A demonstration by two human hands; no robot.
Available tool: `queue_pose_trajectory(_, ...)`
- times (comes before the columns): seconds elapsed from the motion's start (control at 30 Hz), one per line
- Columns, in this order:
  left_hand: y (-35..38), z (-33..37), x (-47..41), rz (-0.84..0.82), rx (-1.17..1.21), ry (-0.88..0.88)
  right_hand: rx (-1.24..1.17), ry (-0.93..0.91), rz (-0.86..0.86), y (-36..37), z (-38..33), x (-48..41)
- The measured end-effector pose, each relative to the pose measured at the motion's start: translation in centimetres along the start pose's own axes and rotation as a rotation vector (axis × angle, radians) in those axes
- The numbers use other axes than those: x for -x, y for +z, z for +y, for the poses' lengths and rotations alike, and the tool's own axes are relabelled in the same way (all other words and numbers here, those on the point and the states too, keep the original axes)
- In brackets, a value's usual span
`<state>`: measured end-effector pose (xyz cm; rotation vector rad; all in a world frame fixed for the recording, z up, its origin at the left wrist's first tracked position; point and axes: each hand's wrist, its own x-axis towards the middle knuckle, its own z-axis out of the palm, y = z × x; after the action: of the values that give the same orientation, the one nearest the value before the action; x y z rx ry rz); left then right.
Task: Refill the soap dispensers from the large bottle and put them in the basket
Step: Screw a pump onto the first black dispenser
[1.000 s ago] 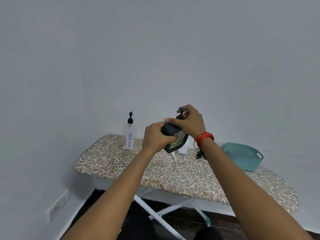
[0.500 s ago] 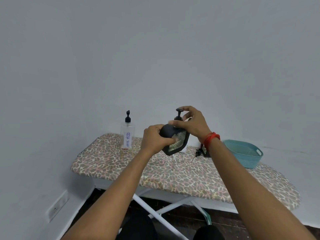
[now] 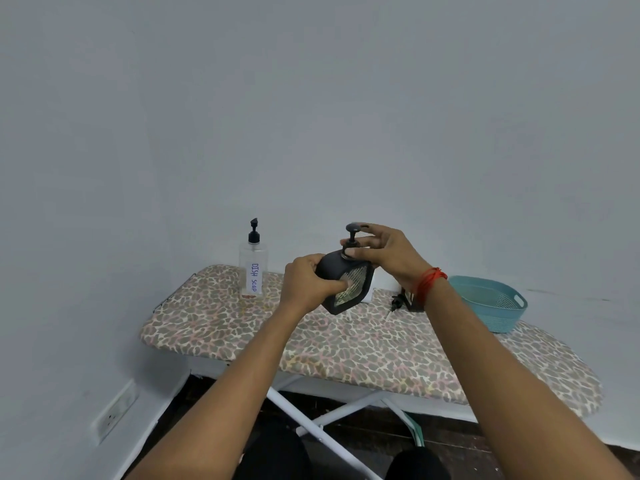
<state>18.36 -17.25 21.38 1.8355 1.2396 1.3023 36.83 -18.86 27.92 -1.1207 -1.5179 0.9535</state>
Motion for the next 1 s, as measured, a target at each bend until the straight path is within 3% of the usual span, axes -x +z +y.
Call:
queue_pose_trajectory(0.13,0.9,0.4,0.3,0.013,-0.032,0.036,0.32,-0.016,0.327,1.9,0.8,-0.6)
queue_pose_trajectory(0.2,1.3,0.5,0.2,0.007,-0.049,0.041,0.351,-0.008,0.379,2.8,1.1,-0.7)
queue_pose_trajectory(0.3,1.2,0.3,0.1,-0.002,-0.052,0.038,0.335,0.012,0.293,2.0,1.0,-0.9)
queue_pose_trajectory(0.47,0.1,-0.9,-0.2,-0.063,0.042,-0.012,0.117,0.024,-0.077,-0.7,0.1,0.4)
queue_pose_trajectory(0.57,0.2,-0.8,-0.1,-0.072,0.093,-0.016,0.118,-0.001,-0.029,-0.9,0.2,0.4)
queue_pose_trajectory(0.67,1.0,-0.2,0.1,-0.038,0.052,0.026,0.345,-0.029,0.249,0.9,0.8,-0.1)
queue_pose_trajectory(0.73,1.4,0.1,0.0,-0.034,0.018,0.04,0.401,-0.068,0.337,1.6,1.0,-0.1)
queue_pose_trajectory(0.9,0.9,-0.3,-0.2,-0.042,0.041,0.007,0.221,0.068,0.089,-0.3,0.3,0.0)
queue_pose_trajectory(1.0,0.7,-0.6,0.0,-0.055,0.054,-0.003,0.128,0.046,-0.035,-1.0,0.1,0.5)
